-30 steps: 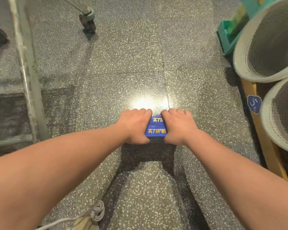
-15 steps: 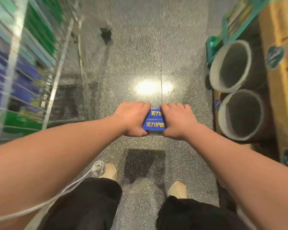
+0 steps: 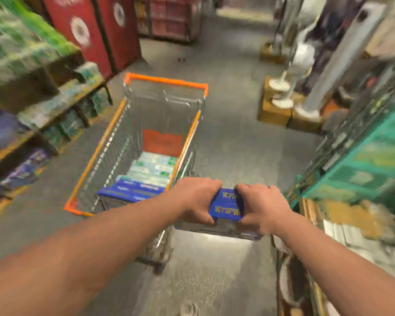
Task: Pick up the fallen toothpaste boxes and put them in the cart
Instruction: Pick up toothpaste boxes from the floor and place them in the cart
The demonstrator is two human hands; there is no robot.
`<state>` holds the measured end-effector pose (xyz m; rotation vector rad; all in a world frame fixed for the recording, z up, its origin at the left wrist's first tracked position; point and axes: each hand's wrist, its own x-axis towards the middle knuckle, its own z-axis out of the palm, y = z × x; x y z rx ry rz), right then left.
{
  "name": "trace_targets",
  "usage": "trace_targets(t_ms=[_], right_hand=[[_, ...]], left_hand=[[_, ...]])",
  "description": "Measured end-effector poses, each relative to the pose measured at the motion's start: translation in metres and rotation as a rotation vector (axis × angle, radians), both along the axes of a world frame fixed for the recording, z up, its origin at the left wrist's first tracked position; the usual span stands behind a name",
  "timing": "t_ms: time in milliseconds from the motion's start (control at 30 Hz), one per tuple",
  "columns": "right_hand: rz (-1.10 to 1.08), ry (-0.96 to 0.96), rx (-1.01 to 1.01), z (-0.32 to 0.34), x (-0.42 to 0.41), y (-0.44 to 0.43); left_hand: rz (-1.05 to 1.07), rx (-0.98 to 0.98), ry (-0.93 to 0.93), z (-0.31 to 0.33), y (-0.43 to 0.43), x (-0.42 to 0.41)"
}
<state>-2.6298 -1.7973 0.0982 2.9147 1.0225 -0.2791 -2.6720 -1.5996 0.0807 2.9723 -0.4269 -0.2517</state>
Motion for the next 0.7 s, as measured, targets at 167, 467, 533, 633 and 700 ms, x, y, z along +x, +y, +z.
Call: trace_targets(t_ms=[167, 467, 533, 633, 700], right_hand=[[0.072, -0.128, 0.036, 0.071, -0.029, 0.076], [0.100, -0.187, 0.092, 0.128, -0.078, 0.249], [0.095, -0.167, 0.083, 0.131, -0.082, 0.279], [0.081, -0.134, 0.065, 0.131, -0.080, 0.316], [0.074, -0.126, 0.046, 0.130, -0.070, 0.338]], left_hand=[[0.030, 0.027, -0.128, 0.074, 0.075, -0.039], [0.091, 0.085, -0.208, 0.141, 0.248, -0.096], [0.090, 0.080, -0.202, 0.143, 0.279, -0.101], [0.079, 0.080, -0.182, 0.142, 0.317, -0.097], [0.078, 0.072, -0.164, 0.139, 0.340, -0.086]])
